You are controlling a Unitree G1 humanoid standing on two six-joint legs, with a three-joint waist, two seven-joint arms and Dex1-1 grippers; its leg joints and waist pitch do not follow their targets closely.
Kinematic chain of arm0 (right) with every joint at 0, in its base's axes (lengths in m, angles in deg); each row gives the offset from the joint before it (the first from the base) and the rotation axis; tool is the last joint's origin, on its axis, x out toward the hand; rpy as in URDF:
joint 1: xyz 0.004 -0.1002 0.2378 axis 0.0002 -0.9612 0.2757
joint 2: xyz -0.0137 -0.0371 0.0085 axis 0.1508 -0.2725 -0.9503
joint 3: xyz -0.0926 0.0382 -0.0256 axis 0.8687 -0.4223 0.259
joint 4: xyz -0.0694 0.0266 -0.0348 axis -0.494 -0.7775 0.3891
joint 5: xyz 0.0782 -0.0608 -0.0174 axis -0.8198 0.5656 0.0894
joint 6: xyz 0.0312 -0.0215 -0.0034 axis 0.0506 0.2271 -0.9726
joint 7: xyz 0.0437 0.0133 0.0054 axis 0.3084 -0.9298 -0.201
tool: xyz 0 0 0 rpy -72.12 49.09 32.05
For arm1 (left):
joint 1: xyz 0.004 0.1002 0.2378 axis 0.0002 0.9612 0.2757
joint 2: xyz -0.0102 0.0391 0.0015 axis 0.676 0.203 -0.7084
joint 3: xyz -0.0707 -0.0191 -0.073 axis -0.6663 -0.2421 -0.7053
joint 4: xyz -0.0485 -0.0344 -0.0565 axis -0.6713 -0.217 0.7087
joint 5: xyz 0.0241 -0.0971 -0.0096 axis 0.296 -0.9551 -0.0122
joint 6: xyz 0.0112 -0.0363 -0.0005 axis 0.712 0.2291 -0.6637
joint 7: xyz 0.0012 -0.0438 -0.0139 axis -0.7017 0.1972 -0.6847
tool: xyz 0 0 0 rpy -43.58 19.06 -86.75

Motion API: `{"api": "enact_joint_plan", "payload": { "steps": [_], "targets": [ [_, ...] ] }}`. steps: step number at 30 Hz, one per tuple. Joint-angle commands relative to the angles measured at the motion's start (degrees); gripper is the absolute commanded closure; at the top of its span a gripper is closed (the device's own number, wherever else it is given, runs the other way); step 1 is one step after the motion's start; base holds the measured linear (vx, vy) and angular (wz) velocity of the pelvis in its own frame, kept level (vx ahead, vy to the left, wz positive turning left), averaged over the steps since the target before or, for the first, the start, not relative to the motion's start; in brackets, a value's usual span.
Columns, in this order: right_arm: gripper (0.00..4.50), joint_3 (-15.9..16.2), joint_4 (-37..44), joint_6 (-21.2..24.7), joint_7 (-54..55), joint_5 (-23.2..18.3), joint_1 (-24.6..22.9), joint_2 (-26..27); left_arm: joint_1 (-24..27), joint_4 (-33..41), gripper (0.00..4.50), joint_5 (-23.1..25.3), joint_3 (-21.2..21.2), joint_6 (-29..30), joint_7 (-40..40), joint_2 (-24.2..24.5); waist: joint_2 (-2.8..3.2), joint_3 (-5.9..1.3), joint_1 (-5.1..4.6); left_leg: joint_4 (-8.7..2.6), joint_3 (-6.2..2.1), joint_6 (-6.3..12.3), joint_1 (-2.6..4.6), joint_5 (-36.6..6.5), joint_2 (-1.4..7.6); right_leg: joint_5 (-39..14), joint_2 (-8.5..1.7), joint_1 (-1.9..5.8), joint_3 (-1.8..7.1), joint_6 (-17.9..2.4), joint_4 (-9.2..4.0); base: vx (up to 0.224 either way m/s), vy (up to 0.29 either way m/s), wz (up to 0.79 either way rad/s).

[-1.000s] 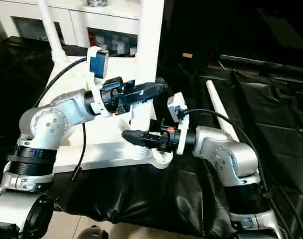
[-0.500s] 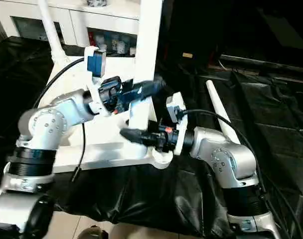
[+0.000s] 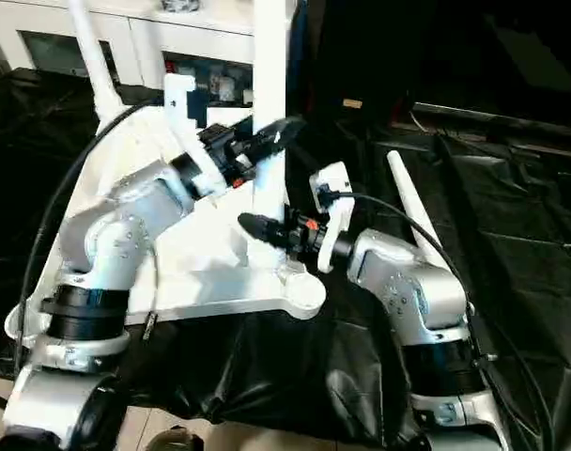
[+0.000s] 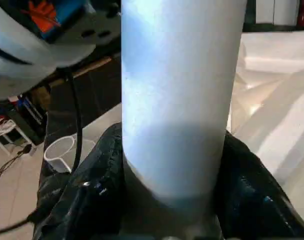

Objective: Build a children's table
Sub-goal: Pick table leg

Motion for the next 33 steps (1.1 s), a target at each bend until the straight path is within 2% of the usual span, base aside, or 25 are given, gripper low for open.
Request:
{"api": "enact_joint_plan", "payload": {
  "steps": [1, 8, 9, 10, 12, 16, 23, 24, 33],
  "targets": [
    [2.55, -0.67, 0.65, -1.21, 0.34, 0.03, 1.33, -0.33, 0.54, 0.69, 2.38, 0.39, 0.49, -0.22, -0.71, -0.32, -0.09, -4.34, -0.06, -3.45, -0.62, -0.16, 0.94, -5.99, 2.14, -5.18, -4.89, 3.35, 2.87, -8.1, -3.99, 0.0, 0.0, 0.0],
    [2.55, -0.36, -0.13, -1.77, 0.85, 0.7, 2.16, -0.54, 0.63, 0.46, 2.6, -0.04, 0.94, -0.47, 0.35, -0.89, -0.05, -4.25, -0.15, -3.53, -0.64, -0.56, 1.01, -7.2, 2.12, -7.37, -4.85, 3.25, 2.87, -7.43, -4.24, 0.0, 0.0, 0.0],
    [1.99, -0.87, -0.84, -0.46, 0.33, -0.13, 2.72, -0.86, 0.29, 0.27, 2.62, 0.31, 1.67, -0.8, 1.14, -0.48, -0.07, -4.26, -0.18, -3.56, -0.67, -0.55, 1.01, -7.31, 2.14, -7.57, -4.89, 3.27, 2.85, -7.47, -4.27, 0.0, 0.0, 0.0],
    [1.85, -0.98, -1.02, -0.19, 0.06, -0.26, 2.88, -1.09, 0.23, 0.31, 2.62, 0.48, 2.16, -0.92, 1.68, -0.14, -0.07, -4.23, -0.2, -3.55, -0.65, -0.56, 1.0, -7.33, 2.14, -7.62, -4.88, 3.26, 2.87, -7.39, -4.28, 0.0, 0.0, 0.0],
    [1.85, -0.78, -1.42, -0.03, -0.24, 0.11, 3.29, -1.77, 0.13, 0.3, 2.62, 1.04, 3.07, -1.25, 2.56, 0.5, -0.05, -4.28, -0.23, -3.57, -0.67, -0.6, 1.04, -6.91, 2.15, -7.21, -4.77, 3.23, 2.86, -7.17, -4.15, 0.0, 0.0, 0.0],
    [1.44, 1.16, -2.36, -0.32, -0.77, 2.82, 4.41, -4.13, 0.04, 0.37, 2.63, 2.01, 4.77, -1.43, 4.57, 1.64, -0.04, -4.35, -0.16, -3.47, -0.64, -0.6, 0.99, -5.99, 2.13, -5.32, -4.77, 3.31, 2.88, -7.4, -3.94, 0.0, 0.0, 0.0],
    [1.42, 3.69, -3.44, 2.16, -3.03, 3.76, 5.35, -6.78, -0.17, 0.29, 2.63, 2.41, 6.02, -1.66, 5.91, 2.54, -0.22, -4.32, -0.13, -3.38, -0.57, -0.25, 0.93, -5.92, 2.05, -5.23, -4.84, 3.52, 2.91, -7.95, -3.92, 0.0, 0.0, 0.0],
    [1.42, 4.53, -3.6, 3.14, -3.62, 3.69, 5.49, -7.46, -0.37, 0.18, 2.64, 2.53, 6.42, -1.82, 6.58, 2.9, -0.42, -4.34, -0.13, -3.37, -0.58, -0.22, 0.93, -5.71, 2.08, -5.16, -4.83, 3.5, 2.87, -8.03, -3.87, 0.0, 0.0, 0.0],
    [1.42, 5.51, -5.1, 4.71, -3.63, 3.73, 6.38, -7.16, -0.52, 0.67, 2.64, 2.22, 7.18, -1.45, 7.87, 3.23, -0.25, -4.38, -0.14, -3.3, -0.57, -0.33, 0.98, -5.91, 2.13, -5.26, -4.88, 3.39, 2.87, -8.7, -3.78, 0.0, 0.0, 0.0]
  ]
}}
